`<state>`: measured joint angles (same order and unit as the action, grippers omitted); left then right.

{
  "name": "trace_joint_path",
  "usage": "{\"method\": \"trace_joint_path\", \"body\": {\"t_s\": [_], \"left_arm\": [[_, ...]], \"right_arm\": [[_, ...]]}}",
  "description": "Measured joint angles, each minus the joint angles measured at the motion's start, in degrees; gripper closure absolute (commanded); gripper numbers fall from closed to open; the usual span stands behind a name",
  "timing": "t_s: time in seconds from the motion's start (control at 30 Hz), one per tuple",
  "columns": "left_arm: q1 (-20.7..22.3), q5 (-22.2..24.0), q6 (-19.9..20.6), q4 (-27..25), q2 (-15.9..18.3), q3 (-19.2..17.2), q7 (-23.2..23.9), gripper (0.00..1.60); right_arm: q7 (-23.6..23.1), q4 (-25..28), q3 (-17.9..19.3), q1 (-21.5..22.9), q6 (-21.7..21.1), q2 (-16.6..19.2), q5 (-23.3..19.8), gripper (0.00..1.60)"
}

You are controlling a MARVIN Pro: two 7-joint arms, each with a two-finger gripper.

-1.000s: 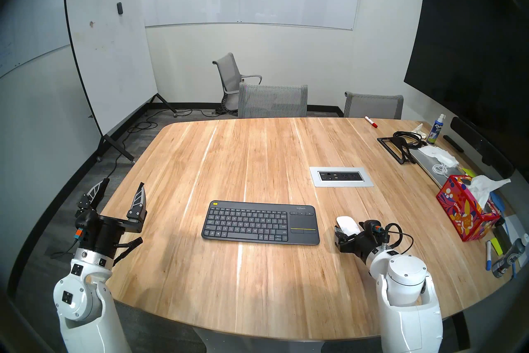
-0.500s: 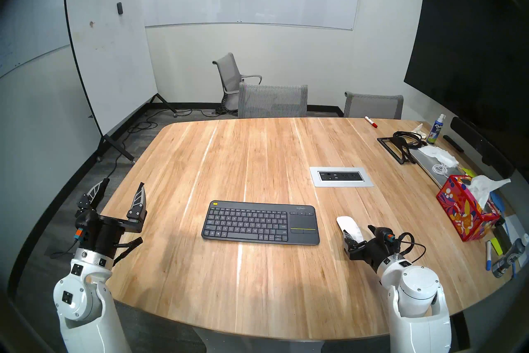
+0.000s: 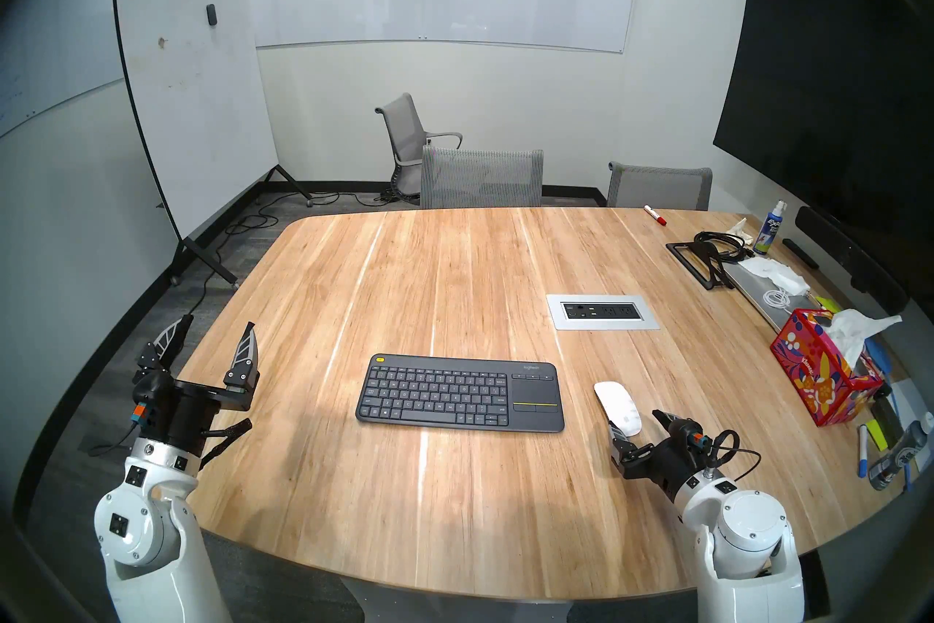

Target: Put the mouse beside the keyboard

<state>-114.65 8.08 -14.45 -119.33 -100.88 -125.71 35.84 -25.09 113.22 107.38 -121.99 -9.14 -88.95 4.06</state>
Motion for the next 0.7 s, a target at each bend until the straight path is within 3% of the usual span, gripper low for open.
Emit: {"method": "trace_joint_path", "body": {"t_s": [0.17,0.7], "left_arm": [[0.00,0.00,0.00,0.00,0.00,0.00,0.00,0.00],[0.00,0.00,0.00,0.00,0.01,0.00,0.00,0.00]], "right_arm": [[0.32,-0.06,0.66,-2.12,5.40,-0.97,-0.14,0.00],[2.86,-0.25,0.86,-2.54,14.18,-3.00,-0.57,0.00]]}}
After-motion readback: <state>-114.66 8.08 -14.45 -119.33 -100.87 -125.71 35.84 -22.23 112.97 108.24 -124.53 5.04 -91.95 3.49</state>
